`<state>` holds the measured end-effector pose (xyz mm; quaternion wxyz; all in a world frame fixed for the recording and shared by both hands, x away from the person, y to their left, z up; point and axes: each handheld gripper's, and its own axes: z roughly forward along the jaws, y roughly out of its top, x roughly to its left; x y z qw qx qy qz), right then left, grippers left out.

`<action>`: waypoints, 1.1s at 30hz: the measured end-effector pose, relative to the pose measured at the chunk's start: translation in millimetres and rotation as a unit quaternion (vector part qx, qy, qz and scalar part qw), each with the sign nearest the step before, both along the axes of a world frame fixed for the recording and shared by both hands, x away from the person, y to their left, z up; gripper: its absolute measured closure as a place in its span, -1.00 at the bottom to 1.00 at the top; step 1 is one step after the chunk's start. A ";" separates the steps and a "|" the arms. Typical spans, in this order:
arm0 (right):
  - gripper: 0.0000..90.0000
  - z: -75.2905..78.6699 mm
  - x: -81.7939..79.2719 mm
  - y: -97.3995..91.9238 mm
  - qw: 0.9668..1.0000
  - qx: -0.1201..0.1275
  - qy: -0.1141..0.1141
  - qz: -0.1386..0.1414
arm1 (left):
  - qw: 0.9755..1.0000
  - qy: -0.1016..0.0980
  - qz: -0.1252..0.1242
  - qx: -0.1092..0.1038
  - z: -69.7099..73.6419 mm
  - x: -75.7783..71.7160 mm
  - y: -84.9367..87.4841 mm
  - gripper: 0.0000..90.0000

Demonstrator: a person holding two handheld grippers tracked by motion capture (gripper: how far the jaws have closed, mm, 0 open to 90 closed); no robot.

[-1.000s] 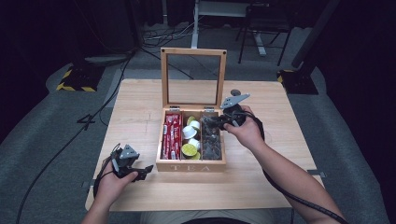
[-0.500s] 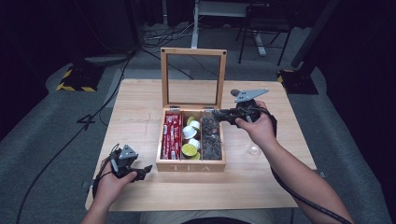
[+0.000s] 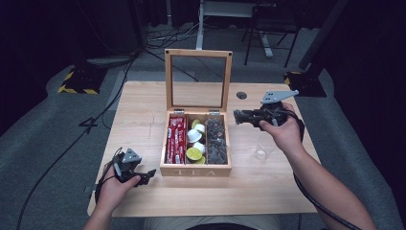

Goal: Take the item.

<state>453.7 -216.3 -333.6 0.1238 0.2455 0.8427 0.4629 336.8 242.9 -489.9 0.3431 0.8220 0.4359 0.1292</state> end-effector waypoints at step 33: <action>0.68 -25.4 -24.4 -78.6 0.995 -0.044 0.032 -0.086 | 0.999 0.018 0.006 0.030 -4.0 1.2 0.4 -0.47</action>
